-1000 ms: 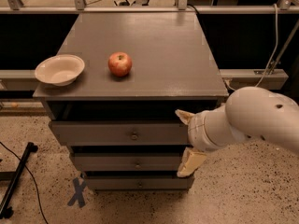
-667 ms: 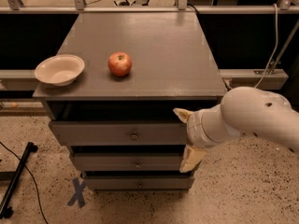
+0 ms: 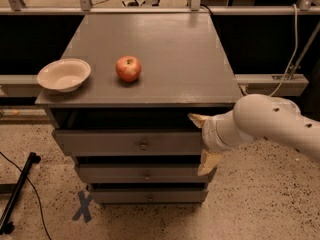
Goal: Open top drawer
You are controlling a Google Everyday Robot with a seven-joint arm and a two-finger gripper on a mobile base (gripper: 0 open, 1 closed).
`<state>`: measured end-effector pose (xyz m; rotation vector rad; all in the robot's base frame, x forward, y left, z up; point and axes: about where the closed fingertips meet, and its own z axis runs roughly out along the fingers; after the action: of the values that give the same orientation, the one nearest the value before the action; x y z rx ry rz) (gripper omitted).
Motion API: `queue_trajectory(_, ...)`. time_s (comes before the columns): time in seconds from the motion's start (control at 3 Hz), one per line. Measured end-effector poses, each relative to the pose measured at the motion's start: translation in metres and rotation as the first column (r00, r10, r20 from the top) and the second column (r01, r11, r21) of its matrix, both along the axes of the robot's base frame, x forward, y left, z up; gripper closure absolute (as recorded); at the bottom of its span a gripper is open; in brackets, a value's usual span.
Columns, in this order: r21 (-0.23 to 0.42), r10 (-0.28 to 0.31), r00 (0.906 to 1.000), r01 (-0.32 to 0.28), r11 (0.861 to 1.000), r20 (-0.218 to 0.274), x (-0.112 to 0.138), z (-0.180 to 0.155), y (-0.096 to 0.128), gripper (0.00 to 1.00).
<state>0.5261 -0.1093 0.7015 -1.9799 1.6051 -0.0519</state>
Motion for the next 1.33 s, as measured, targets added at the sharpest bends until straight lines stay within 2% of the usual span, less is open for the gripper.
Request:
queue_trajectory(1.0, -0.023, -0.076, 0.9927, 0.079, 0.997, 0.093, 0.054, -0.042, -0.039, 0.00)
queue_trajectory(1.33, -0.039, -0.076, 0.9935, 0.080, 0.996, 0.085, 0.060, -0.058, -0.040, 0.25)
